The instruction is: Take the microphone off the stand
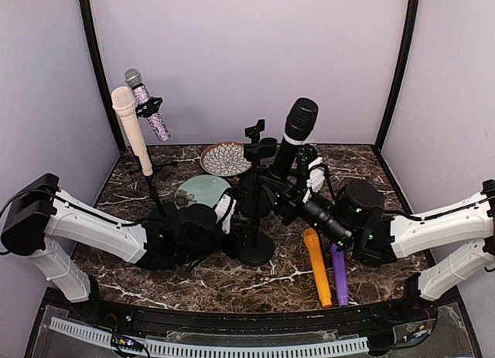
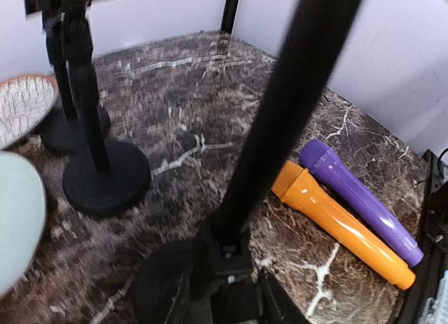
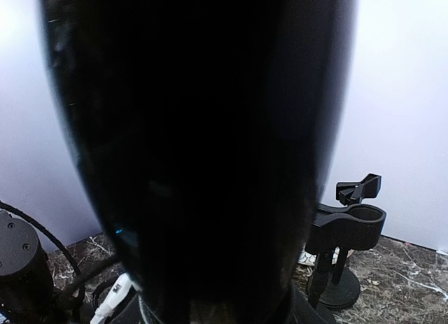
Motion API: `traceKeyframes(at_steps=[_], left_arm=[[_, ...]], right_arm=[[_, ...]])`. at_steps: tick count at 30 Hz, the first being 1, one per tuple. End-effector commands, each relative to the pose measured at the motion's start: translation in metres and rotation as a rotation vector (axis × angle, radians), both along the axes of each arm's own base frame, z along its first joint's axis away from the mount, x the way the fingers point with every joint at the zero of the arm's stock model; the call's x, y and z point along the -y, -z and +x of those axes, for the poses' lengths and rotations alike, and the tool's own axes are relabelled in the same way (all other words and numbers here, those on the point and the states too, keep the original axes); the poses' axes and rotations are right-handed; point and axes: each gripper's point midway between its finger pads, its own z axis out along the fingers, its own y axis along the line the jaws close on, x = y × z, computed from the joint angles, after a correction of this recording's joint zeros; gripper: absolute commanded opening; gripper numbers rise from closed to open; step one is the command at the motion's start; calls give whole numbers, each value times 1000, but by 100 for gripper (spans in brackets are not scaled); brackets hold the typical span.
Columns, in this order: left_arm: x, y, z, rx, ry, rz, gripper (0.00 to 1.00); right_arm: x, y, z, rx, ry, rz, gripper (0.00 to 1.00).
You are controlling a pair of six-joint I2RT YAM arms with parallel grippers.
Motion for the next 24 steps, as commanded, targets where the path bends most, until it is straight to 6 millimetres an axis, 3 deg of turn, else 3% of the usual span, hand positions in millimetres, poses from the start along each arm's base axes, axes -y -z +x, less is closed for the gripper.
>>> traceKeyframes(at_steps=[1,6,11,14,19,24], left_arm=[[-12,15,-7,-82,6,81,41],[-11,-9,-7,-66,22,78,62],[-14,-23,-10,-76,24,83,66],[-15,-29,-6,-77,15,116,63],[-13,-35,-2,-104,14,122,47],[-11,-27,-5,-176,42,119,46]], right_arm=[[2,-10,5,9,33,20,14],[3,-11,5,11,33,21,14],[2,-11,5,12,33,19,14],[1,-10,6,11,33,17,14],[0,-10,6,12,33,13,14],[0,-10,6,11,35,11,14]])
